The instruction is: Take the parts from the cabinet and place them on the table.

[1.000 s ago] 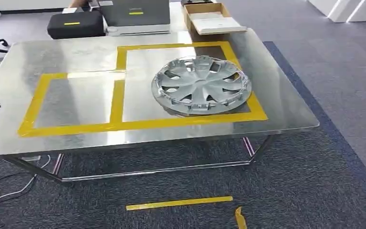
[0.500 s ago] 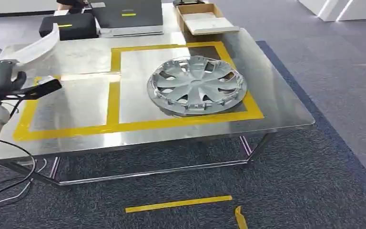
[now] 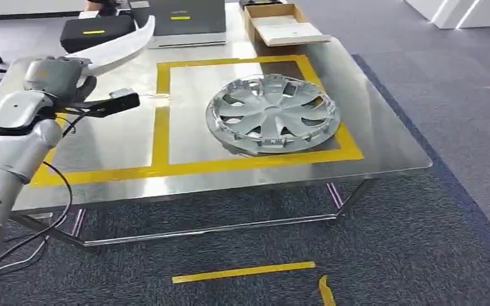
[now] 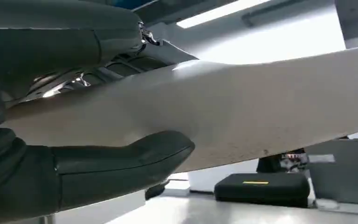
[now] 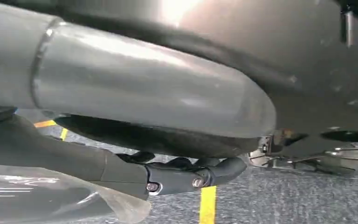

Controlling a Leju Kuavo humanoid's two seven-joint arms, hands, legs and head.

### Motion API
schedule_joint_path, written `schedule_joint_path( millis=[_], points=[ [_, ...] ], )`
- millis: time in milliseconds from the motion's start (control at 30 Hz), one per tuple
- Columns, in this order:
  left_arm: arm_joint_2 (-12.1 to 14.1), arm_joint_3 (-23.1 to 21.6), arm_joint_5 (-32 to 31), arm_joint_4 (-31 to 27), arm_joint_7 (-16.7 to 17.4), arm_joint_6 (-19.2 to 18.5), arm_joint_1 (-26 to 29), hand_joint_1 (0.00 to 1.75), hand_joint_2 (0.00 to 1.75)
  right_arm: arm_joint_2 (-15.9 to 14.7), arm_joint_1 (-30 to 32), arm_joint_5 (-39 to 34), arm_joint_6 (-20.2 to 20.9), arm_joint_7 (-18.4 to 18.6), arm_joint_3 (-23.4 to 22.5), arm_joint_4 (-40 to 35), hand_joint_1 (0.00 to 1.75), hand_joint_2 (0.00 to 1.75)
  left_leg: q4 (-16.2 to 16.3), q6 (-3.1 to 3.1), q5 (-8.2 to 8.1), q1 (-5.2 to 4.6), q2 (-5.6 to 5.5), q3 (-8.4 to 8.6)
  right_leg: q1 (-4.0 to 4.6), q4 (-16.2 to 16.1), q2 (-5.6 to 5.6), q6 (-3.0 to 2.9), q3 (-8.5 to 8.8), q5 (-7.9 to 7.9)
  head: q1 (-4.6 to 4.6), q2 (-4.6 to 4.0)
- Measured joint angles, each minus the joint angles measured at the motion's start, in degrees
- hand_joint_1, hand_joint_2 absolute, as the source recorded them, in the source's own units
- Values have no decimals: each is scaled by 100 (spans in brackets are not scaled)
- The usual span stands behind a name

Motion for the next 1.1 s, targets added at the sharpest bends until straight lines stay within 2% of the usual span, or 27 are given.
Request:
schedule_joint_path(
  millis=[67, 100, 133, 167, 233, 267, 300, 333, 400, 433, 467, 500, 567, 600, 633, 667, 733, 767, 800, 833, 867, 900, 933, 967, 1000, 1067, 1100],
  points=[
    [9, -17, 9, -9, 9, 7, 15, 175, 175, 22, 16, -9, -13, -13, -2, 0, 0, 0, -27, -59, 17, 17, 4, 12, 16, -11, 19, -18, -11, 2, 2, 0],
    [7, -24, 9, -33, 11, 9, 21, 175, 175, 39, 9, -9, -19, -13, -2, 0, 0, 0, -20, -93, -9, 12, 0, 16, -14, -65, 10, -51, 18, 24, 9, 2],
    [11, -37, 9, -44, 11, 13, 20, 175, 175, 46, 5, -9, -30, -13, -2, 0, 0, 0, 89, -126, -113, 27, 1, -28, -35, -85, 6, -80, 49, 37, -7, 0],
    [15, -55, 11, -44, 13, 15, 7, 175, 175, 50, 7, -9, -42, -13, -2, 0, 0, 0, 400, -153, -305, 27, 0, -148, -37, -86, 6, -114, 59, 32, -20, 2],
    [42, -66, 11, -44, 37, 9, 20, 175, 175, 52, 12, -9, -46, -30, -2, 0, 0, 0, 1275, -191, -681, 39, 0, -549, -37, -85, 16, -129, 67, 22, -17, 2],
    [50, -79, 11, -44, 52, 4, 41, 175, 175, 52, 16, -7, -59, -42, -2, 0, 0, 0, 1635, -201, -782, 38, 0, -732, -37, -84, 21, -130, 68, 22, -20, 0],
    [50, -98, 11, -44, 70, 2, 54, 175, 175, 68, 15, -2, -81, -48, -2, 0, 0, 0, 1715, -204, -741, 39, 0, -791, -37, -83, 27, -130, 73, 21, -17, 0],
    [57, -114, 9, -44, 98, -4, 55, 175, 175, 90, 10, 15, -122, -48, 0, 0, 0, 0, 1533, -197, -551, 40, 0, -726, -37, -80, 30, -131, 79, 16, -17, 0],
    [103, -129, -4, -44, 182, -2, 30, 175, 175, 131, 3, 35, -210, -50, 7, 0, 0, 0, 629, -169, -5, 39, 0, -331, -37, -70, 48, -120, 98, 4, -20, 0],
    [149, -133, -7, -44, 230, 4, 12, 175, 175, 146, 5, 48, -236, -61, 9, 0, 0, 0, 158, -144, 191, 39, 1, -140, -36, -68, 57, -105, 96, -8, -20, 0],
    [188, -138, -7, -44, 280, 17, -12, 175, 175, 155, 3, 61, -262, -70, 9, 0, 0, 0, 43, -135, 122, 7, -1, -70, 15, -42, 67, -77, 70, -17, -15, 2],
    [211, -140, -9, -44, 314, 24, -26, 175, 175, 164, 4, 70, -278, -88, 11, 0, 0, 0, -44, -99, 81, 9, -2, -48, 6, -39, 77, -55, 40, -5, -13, 0],
    [265, -144, -53, -44, 374, 26, -15, 175, 175, 177, 9, 92, -282, -98, 13, 0, 0, 0, -29, -63, 80, 4, -11, -66, 3, -74, 66, -7, 51, 9, -15, 2],
    [282, -151, -101, -44, 409, 26, -18, 175, 175, 177, 7, 101, -282, -96, 15, 0, 0, 0, -67, -23, 105, 44, -10, -57, 24, -70, 67, 21, 52, -7, -2, 0],
    [282, -164, -138, -46, 448, 26, -28, 0, 175, 177, 8, 112, -282, -90, 18, 0, 0, 0, -85, 5, 124, 63, -4, -38, 14, -10, 63, 48, -18, -80, -15, 0],
    [286, -179, -151, -48, 466, 26, -45, 0, 175, 177, 6, 114, -280, -92, 24, 0, 0, 0, -86, 35, 125, 64, -4, -42, 13, 199, 45, 73, -116, -232, 29, 0],
    [319, -205, -168, -48, 479, 26, -50, 0, 175, 179, -10, 118, -278, -92, 37, 0, 0, 0, -85, 66, 118, 61, 3, -45, 4, 1152, 37, 101, -547, -669, 37, 2],
    [321, -208, -157, -48, 485, 26, -49, 0, 175, 179, -15, 120, -275, -92, 50, 0, 0, 0, -83, 70, 116, 57, 5, -45, 4, 1571, 34, 112, -745, -803, 55, 0],
    [319, -208, -133, -48, 494, 37, -47, 0, 175, 179, -21, 120, -275, -87, 57, 0, 0, 0, -82, 71, 115, 56, 3, -42, 5, 1734, 33, 117, -827, -798, 48, 0],
    [319, -210, -127, -48, 512, 61, -48, 0, 175, 179, -28, 116, -275, -74, 59, 0, 0, 0, -81, 71, 115, 56, -1, -40, 4, 1630, 33, 116, -787, -669, 53, 2],
    [319, -212, -127, -48, 553, 124, -51, 0, 175, 177, -35, 107, -275, -63, 59, 0, 0, 0, -80, 71, 114, 56, -10, -35, 2, 1269, 30, 105, -620, -435, 53, 0],
    [319, -212, -127, -48, 570, 166, -64, 0, 175, 177, -38, 98, -275, -39, 59, 0, 0, 0, -78, 62, 109, 57, -15, -24, -3, 698, 26, 88, -347, -144, 52, 0],
    [319, -212, -127, -48, 579, 190, -83, 0, 0, 173, -25, 87, -277, -28, 57, 0, 0, 0, -73, 48, 100, 58, -17, -18, -4, 196, 23, 75, -112, 66, 53, 0],
    [319, -212, -127, -48, 581, 208, -108, 0, 0, 173, -19, 87, -277, -26, 57, 0, 0, 0, -67, 12, 90, 19, -17, -37, 16, 30, 28, 65, 43, -26, 53, 0],
    [330, -212, -127, -46, 590, 210, -128, 0, 0, 173, -19, 87, -275, -28, 57, 0, 0, 0, -36, -11, 95, 17, -19, -66, 7, -59, 42, 37, 52, -26, 44, 0],
    [334, -212, -109, -46, 590, 208, -137, 0, 0, 173, -18, 87, -278, -33, 57, 0, 0, 0, -75, -64, 128, 30, -16, -54, 30, -38, 54, -8, 35, -18, 48, 0],
    [308, -214, -59, -46, 542, 179, -141, 0, 0, 175, -24, 87, -282, -35, 57, 0, 0, 0, -76, -89, 129, 29, -18, -47, 20, -55, 50, -49, 48, -3, 50, 0]
  ],
)
